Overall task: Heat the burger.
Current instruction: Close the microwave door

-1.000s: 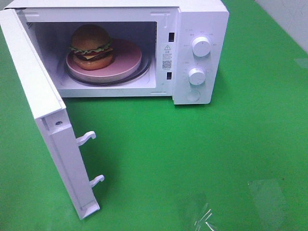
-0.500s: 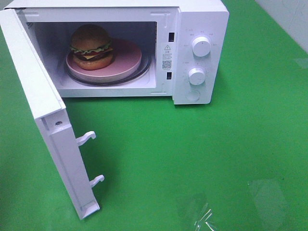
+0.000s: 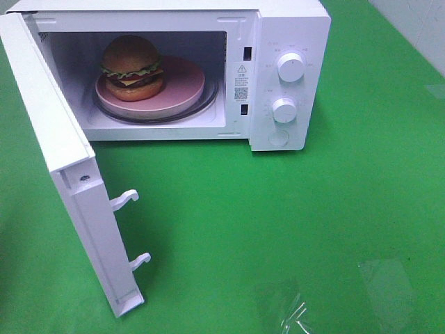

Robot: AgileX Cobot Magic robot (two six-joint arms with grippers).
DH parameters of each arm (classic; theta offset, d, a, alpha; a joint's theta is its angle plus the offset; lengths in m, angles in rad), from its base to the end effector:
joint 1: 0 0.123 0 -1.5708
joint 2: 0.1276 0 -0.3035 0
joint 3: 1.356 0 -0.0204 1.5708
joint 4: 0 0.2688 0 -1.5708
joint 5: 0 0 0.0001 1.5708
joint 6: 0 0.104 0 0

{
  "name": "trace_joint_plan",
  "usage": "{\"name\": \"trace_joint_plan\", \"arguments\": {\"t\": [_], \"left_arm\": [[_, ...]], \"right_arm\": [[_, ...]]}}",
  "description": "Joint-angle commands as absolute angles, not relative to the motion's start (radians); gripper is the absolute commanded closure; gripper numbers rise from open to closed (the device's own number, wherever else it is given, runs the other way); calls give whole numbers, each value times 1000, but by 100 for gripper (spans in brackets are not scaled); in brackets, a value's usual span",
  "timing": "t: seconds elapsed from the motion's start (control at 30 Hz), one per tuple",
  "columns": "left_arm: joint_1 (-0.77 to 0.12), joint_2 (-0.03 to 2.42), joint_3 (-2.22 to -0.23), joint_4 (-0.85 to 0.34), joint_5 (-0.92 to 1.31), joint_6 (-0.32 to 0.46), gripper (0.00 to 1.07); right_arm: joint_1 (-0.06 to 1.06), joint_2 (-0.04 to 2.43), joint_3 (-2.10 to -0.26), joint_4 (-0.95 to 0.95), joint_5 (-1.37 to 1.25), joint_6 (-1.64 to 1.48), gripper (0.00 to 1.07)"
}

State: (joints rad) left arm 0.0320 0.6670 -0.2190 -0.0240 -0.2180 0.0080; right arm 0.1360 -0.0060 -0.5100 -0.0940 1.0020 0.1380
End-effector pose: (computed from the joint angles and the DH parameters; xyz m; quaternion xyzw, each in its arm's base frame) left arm 0.1489 0.0053 0.2489 -0.0196 0.7555 0.0074 0.6548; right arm 0.0052 -0.0076 0.2889 0.0016 0.8322 0.0289 0.5537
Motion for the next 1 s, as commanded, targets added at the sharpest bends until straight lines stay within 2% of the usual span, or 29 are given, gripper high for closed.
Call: {"name": "trace_joint_plan", "arguments": {"t": [0.03,0.17,0.27,0.3,0.33,0.37,0.4,0.43,0.47,0.5,0.6,0.67,0.83,0.9,1.0], "left_arm": [[25,722,-197,-22,-339,0,107],[25,813,-180,-21,-470,-7,107],[25,931,-177,25,-595,-32,107],[25,991,-177,82,-647,-73,107],[25,991,-177,82,-647,-73,107],[25,1040,-177,155,-686,-114,107],[25,1040,-177,155,-686,-114,107],[25,1083,-177,251,-743,-161,107],[25,1083,-177,251,-743,-161,107],[25,1123,-177,330,-805,-195,107],[25,1145,-177,363,-833,-203,107],[25,1227,-187,407,-862,-266,107],[17,1276,-205,441,-876,-273,107],[-17,1319,-223,463,-889,-260,107],[-65,1362,-235,430,-887,-224,107]], "right_arm": [[130,-29,-507,-101,1002,127,31],[130,-29,-507,-101,1002,127,31],[130,-29,-507,-101,1002,127,31],[130,-29,-507,-101,1002,127,31],[130,-29,-507,-101,1002,127,31],[130,-29,-507,-101,1002,127,31],[130,-29,-507,-101,1002,127,31],[130,-29,-507,-101,1002,127,31],[130,-29,-507,-101,1002,127,31],[130,-29,-507,-101,1002,127,31],[130,-29,-507,-101,1002,127,31],[130,-29,-507,-101,1002,127,31],[130,-29,-507,-101,1002,127,31],[130,-29,-507,-101,1002,127,31],[130,-29,-507,-101,1002,127,31]]}}
